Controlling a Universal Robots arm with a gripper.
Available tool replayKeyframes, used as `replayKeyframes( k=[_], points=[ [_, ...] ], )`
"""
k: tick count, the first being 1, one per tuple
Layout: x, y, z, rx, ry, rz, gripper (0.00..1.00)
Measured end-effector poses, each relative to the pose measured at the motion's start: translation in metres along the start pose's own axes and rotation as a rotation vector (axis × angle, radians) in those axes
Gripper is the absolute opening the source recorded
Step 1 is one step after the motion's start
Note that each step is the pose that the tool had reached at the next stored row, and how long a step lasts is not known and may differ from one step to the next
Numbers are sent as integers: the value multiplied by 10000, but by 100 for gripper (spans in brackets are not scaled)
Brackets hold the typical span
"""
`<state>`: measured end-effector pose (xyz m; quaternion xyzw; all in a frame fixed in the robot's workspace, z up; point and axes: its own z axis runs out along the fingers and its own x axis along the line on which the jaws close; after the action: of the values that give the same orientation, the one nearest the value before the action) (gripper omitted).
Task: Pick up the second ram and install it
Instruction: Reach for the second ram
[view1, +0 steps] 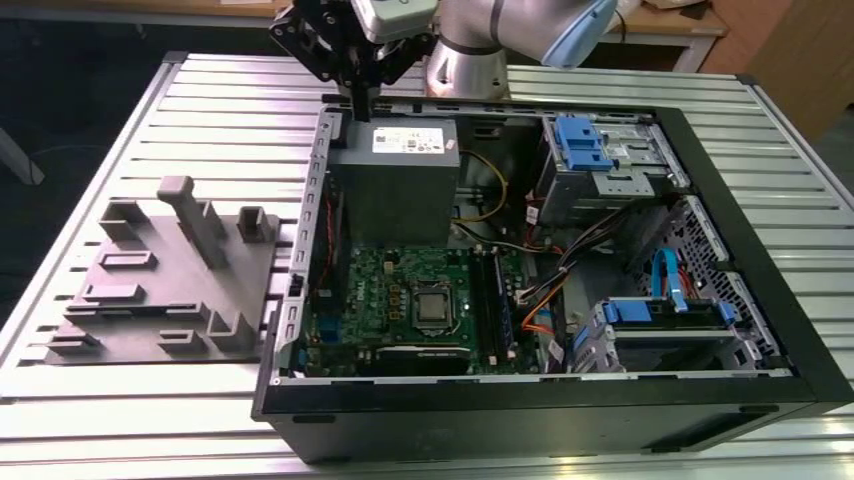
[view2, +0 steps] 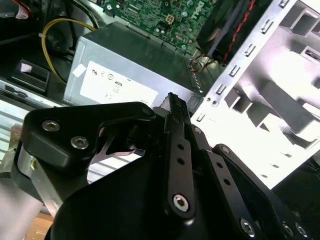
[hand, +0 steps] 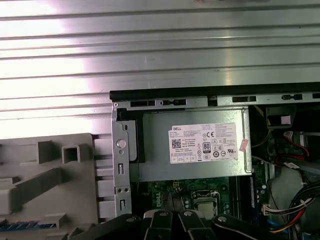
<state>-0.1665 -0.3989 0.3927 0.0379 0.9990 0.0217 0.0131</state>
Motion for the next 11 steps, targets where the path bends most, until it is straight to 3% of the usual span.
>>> replayKeyframes(
  k=[11],
  points=[
    [198, -15, -1, 0, 0, 1, 7]
  ],
)
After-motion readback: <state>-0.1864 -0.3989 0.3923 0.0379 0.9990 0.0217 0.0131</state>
